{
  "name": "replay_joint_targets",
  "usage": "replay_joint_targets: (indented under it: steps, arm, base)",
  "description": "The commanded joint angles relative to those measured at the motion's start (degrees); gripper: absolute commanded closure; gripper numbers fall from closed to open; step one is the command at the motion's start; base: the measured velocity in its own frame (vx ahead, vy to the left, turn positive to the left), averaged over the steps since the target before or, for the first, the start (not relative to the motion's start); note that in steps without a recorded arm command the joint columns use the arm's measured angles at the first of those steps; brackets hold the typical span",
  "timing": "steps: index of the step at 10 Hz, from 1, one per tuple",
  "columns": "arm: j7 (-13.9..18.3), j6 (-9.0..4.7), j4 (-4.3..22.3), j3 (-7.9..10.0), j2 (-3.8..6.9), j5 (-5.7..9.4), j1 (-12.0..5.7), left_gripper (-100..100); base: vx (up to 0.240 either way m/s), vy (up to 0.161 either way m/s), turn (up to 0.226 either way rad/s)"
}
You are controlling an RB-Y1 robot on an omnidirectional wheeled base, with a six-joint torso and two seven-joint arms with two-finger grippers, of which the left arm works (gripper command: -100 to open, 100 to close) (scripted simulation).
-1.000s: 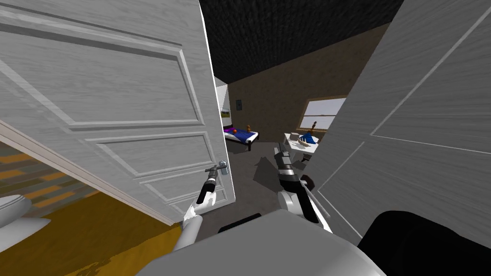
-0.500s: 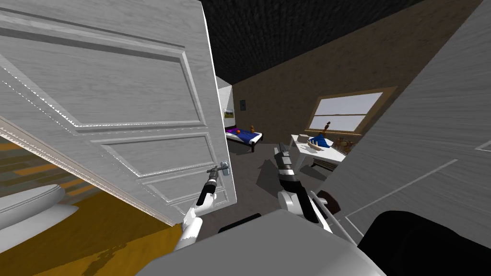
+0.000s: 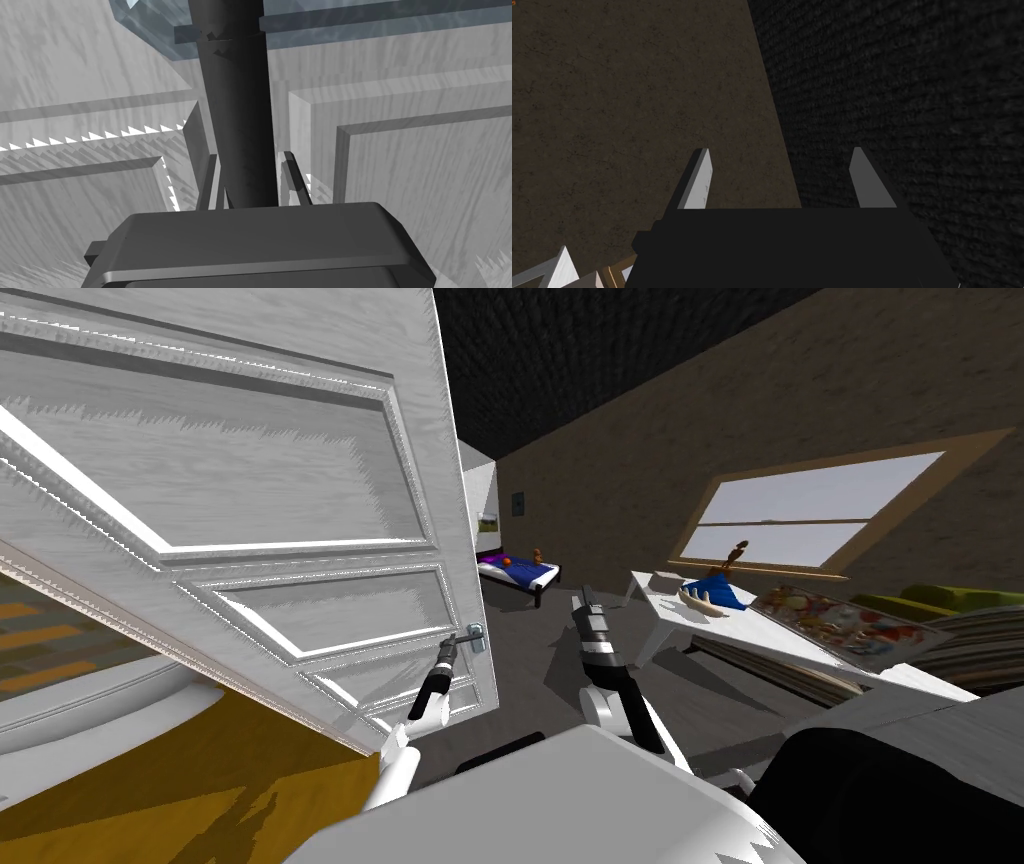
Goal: Push the door open
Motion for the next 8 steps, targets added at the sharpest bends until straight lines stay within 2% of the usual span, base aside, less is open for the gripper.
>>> replay_joint_targets:
  steps: [1,4,8]
  arm:
    - [-1.62,-0.33,-0.69,-0.43,0.68,1.53,0.72,100]
    - [-3.56,-0.22,-1.85,-2.48,0.62,3.7,1.8,100]
    - [-6.67,-0.03,-3.71,-5.78,-0.39,7.2,3.52,100]
  base:
    - [0.147,0.0,0.193]
    - [0.127,-0.054,0.193]
    - [0.144,-0.076,0.203]
